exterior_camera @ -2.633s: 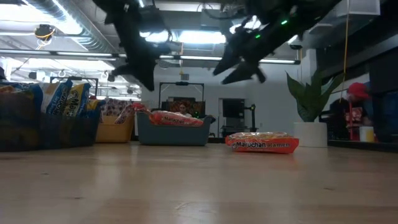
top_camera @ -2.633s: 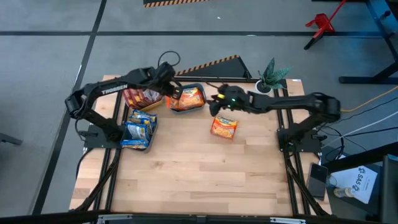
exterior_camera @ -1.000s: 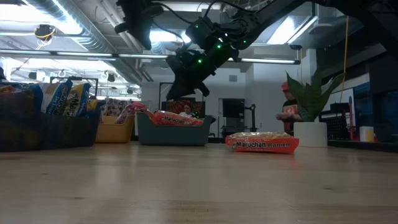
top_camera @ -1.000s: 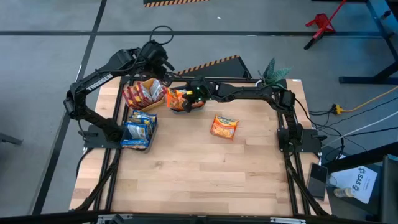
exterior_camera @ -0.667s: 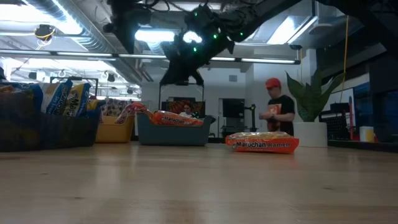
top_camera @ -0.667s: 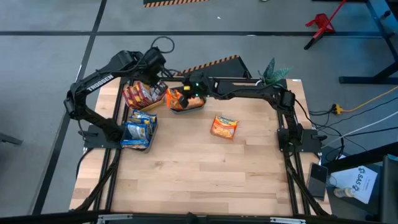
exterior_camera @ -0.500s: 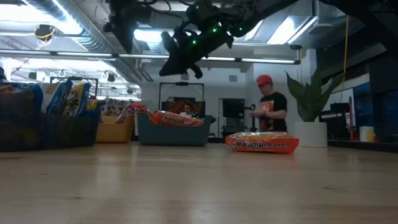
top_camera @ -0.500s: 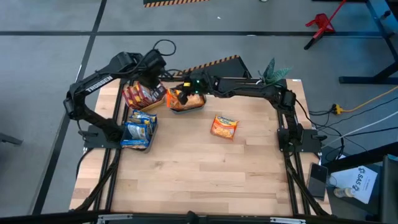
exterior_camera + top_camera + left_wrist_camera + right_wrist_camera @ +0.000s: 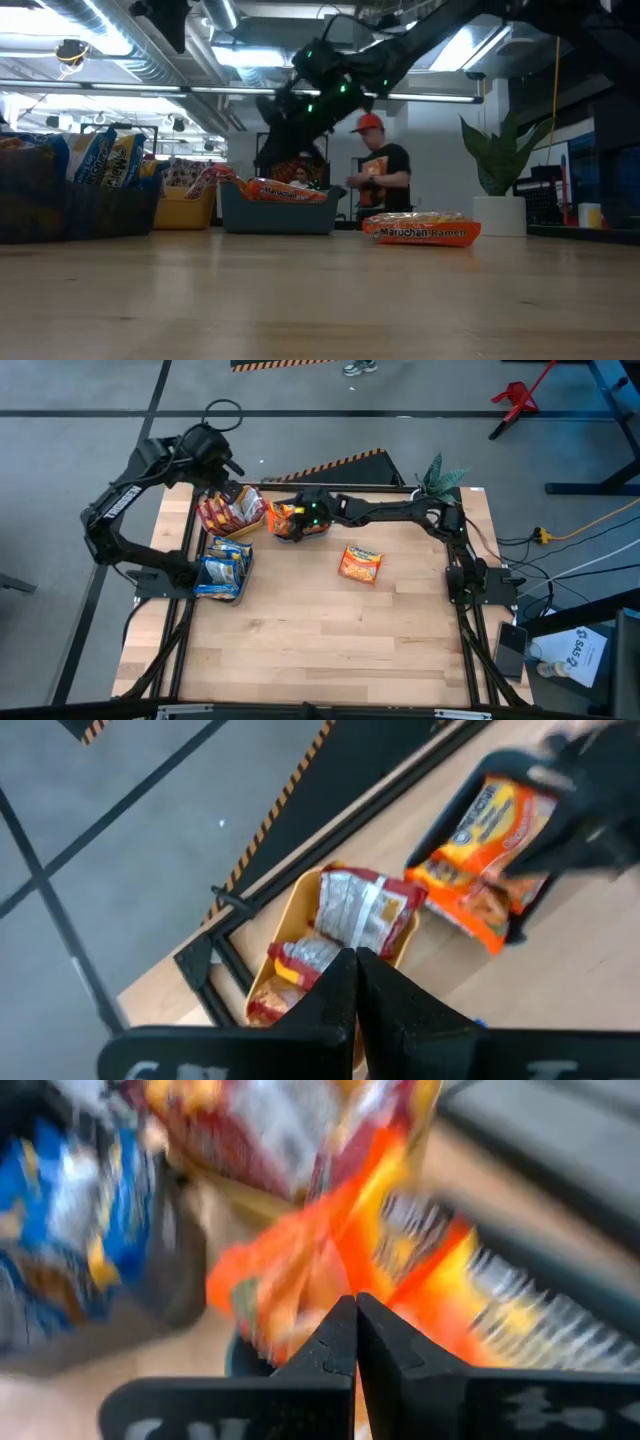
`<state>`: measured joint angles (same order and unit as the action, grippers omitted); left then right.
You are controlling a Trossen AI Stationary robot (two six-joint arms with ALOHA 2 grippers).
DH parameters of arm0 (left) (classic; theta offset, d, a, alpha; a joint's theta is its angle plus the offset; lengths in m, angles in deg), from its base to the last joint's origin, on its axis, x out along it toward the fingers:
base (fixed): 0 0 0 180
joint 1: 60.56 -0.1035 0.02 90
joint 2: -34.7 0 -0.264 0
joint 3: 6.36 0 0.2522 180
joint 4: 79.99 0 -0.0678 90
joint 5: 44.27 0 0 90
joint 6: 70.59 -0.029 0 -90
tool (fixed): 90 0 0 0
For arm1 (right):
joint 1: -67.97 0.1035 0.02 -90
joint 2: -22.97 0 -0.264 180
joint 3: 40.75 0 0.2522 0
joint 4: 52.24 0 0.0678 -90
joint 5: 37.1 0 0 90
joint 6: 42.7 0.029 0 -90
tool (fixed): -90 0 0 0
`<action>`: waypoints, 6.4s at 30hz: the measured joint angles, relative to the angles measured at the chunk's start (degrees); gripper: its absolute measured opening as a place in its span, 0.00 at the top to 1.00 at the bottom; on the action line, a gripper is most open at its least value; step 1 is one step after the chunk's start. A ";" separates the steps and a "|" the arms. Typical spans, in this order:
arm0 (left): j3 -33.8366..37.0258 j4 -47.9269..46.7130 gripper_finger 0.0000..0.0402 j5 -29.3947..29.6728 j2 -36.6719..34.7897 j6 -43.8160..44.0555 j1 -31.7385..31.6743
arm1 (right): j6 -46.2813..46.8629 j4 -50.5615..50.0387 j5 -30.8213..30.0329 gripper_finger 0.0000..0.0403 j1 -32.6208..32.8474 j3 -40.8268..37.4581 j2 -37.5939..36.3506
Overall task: Sort Maruchan noodles
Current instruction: Put the orange noodle pack into the blue bin
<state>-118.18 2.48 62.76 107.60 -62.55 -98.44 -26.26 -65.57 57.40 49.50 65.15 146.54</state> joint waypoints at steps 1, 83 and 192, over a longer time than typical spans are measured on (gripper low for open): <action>0.00 0.28 1.00 -0.02 -0.50 0.52 0.02 | 0.19 -0.50 0.21 1.00 0.21 -0.11 0.72; 48.61 104.95 0.53 -30.74 32.21 44.12 25.63 | 61.85 -2.80 -14.37 0.32 13.95 -59.80 -37.85; 48.43 93.81 0.45 -52.10 -0.12 58.83 1.34 | 4.80 -7.91 14.98 0.77 -5.07 -17.96 -28.33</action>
<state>-69.75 96.29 10.66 107.48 -3.72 -97.10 -21.46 -73.48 72.38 44.44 47.19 118.20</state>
